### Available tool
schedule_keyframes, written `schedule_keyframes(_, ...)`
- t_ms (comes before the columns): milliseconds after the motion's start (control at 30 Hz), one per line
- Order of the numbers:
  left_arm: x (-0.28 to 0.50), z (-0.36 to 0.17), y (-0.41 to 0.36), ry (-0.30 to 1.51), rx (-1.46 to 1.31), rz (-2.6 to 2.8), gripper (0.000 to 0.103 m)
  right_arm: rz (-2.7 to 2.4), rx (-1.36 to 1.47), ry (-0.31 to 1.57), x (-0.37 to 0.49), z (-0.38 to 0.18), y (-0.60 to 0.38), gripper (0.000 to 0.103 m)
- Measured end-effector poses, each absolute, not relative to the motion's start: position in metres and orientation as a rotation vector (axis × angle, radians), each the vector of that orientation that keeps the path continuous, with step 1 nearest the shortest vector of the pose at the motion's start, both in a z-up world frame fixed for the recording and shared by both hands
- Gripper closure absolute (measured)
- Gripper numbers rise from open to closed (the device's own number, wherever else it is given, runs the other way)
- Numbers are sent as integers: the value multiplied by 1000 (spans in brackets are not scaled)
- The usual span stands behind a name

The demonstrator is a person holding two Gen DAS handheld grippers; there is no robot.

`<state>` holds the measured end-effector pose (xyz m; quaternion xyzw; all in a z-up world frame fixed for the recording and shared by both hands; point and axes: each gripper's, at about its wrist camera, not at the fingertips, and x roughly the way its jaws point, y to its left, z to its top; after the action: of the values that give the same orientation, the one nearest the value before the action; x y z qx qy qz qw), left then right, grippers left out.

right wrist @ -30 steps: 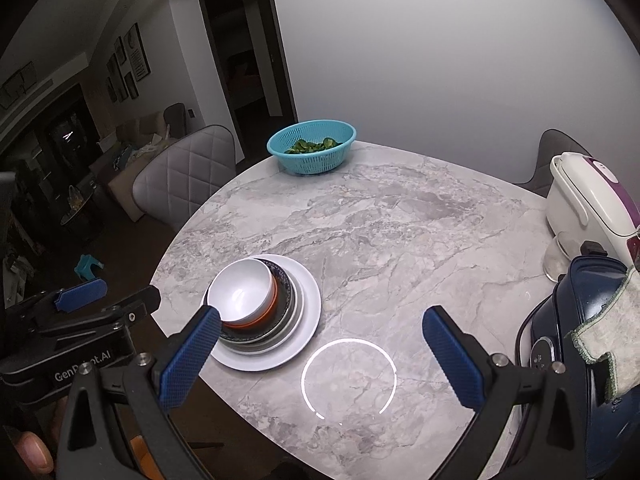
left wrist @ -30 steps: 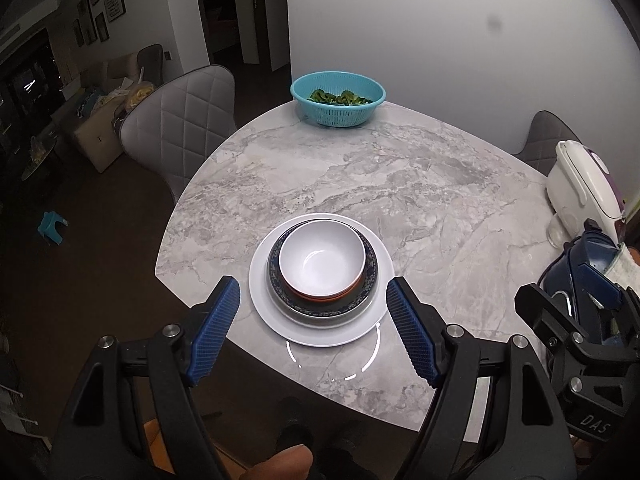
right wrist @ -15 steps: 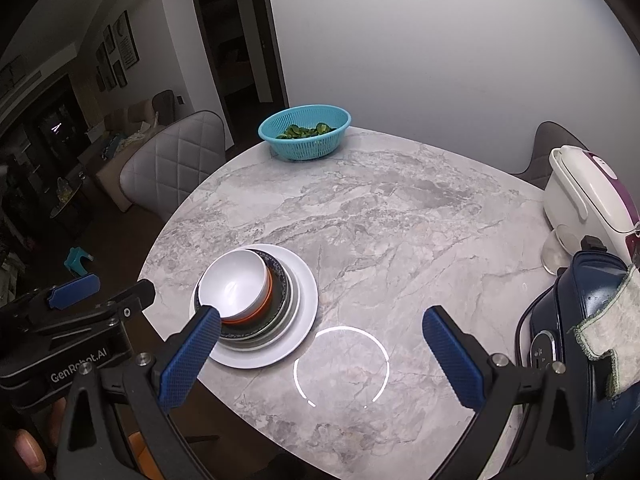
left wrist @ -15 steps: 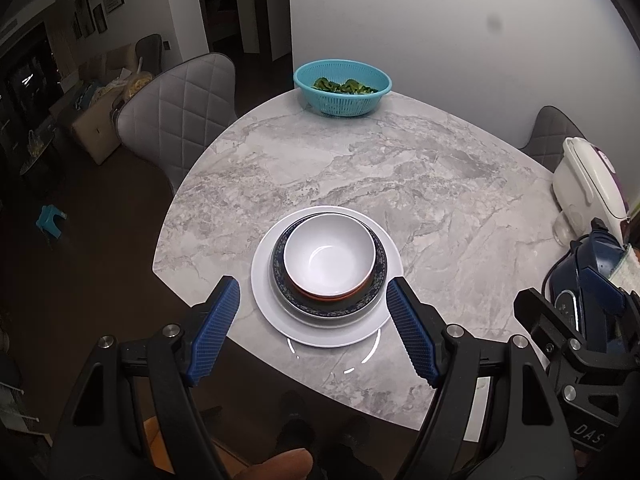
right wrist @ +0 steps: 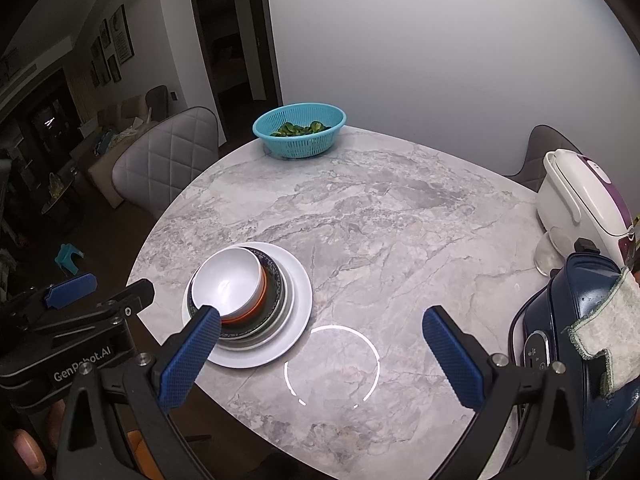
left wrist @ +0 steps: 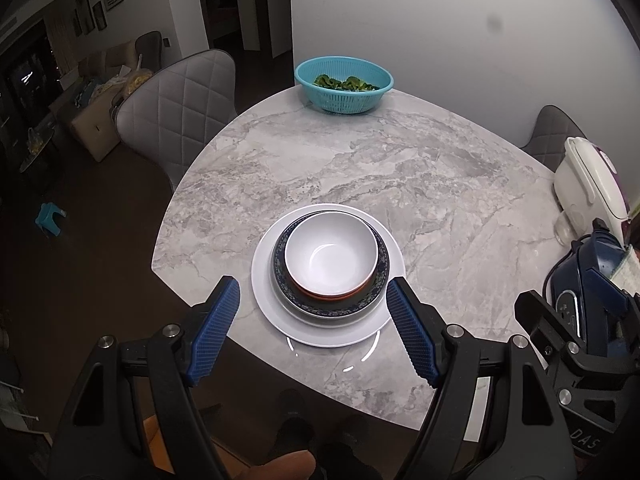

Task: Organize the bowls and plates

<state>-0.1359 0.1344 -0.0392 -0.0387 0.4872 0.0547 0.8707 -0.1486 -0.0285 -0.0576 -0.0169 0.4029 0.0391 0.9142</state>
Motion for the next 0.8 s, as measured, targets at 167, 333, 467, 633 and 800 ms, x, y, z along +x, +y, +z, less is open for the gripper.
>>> schedule_keyframes(167,-136,-39,134,1019,-79,115,28,81,-35,830,-149,-57,-28,0)
schedule_keyframes(333,-137,-39,133,1020,-83,117,28,80,-37,830,-149,-58,-27,0)
schedule_keyframes(467,-137,-40,133,1019,-81,119,28,80,-37,830,-149,-58,-27,0)
schedule_keyframes(633,-137,-40,132,1019,-82,118,28,80,-36,830,-149,-58,-26,0)
schedule_keyframes(800,-137,-40,132,1019,-80,120,28,82,-37,831,-149,-59,-26,0)
